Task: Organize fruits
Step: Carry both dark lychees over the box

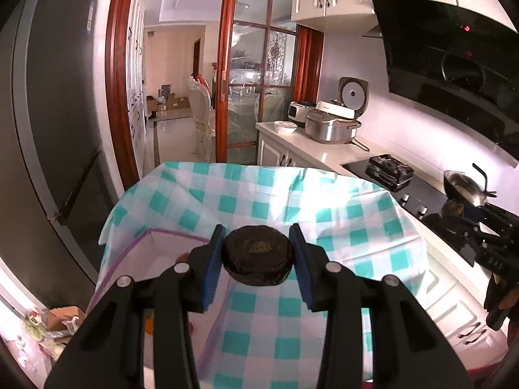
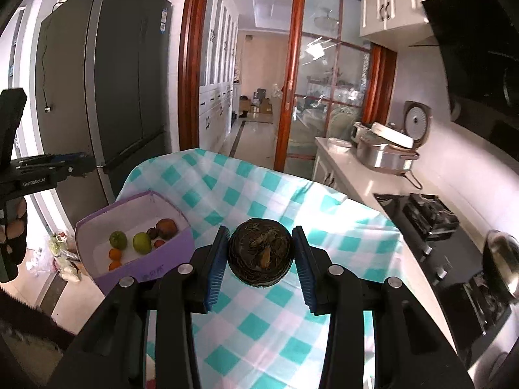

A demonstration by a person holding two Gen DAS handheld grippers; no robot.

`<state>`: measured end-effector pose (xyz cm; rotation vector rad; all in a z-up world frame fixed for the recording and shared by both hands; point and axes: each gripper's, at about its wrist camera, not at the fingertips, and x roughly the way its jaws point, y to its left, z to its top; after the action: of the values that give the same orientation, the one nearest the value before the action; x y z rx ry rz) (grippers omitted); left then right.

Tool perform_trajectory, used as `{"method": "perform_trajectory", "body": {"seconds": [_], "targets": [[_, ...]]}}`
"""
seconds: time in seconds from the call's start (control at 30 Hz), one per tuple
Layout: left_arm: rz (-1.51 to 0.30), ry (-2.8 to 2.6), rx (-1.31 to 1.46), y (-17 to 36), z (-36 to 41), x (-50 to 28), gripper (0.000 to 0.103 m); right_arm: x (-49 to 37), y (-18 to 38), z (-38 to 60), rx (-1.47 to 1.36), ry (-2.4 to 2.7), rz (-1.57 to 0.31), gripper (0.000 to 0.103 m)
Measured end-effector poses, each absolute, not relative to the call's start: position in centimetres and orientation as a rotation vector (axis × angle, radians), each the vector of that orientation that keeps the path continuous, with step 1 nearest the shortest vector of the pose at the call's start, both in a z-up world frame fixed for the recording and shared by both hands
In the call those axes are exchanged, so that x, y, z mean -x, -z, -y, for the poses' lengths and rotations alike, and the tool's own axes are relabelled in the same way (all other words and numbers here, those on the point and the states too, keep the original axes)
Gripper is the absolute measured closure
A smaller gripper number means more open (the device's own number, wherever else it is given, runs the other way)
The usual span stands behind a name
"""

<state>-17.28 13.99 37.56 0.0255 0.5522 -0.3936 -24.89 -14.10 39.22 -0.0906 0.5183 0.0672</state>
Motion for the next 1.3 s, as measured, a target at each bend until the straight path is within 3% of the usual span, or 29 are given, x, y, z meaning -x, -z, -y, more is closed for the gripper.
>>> {"method": "perform_trajectory", "body": {"seconds": [0.3, 0.63, 1.0, 1.3], "targets": [[-0.593, 0.378, 0.001, -34.0, -16.8, 19.6, 0.063, 28.2, -38.6, 15.2, 0.033, 0.026, -0.52, 0.063], [-0.72, 0.328, 0.03, -29.2, -18.6, 17.8, 0.063, 25.5, -34.9, 14.5, 0.006, 0.015, -0.638, 0.063], [-0.916, 0.184, 0.136, -21.5, -20.5, 11.8, 0.063, 12.1, -28.2, 6.8, 0.164, -0.304, -0.855, 0.063], [-0.964, -0.016, 0.211, -18.3, -23.7, 5.5, 0.063, 0.3, -24.2, -5.9, 0.285, -0.654, -0.837, 0.063]]}}
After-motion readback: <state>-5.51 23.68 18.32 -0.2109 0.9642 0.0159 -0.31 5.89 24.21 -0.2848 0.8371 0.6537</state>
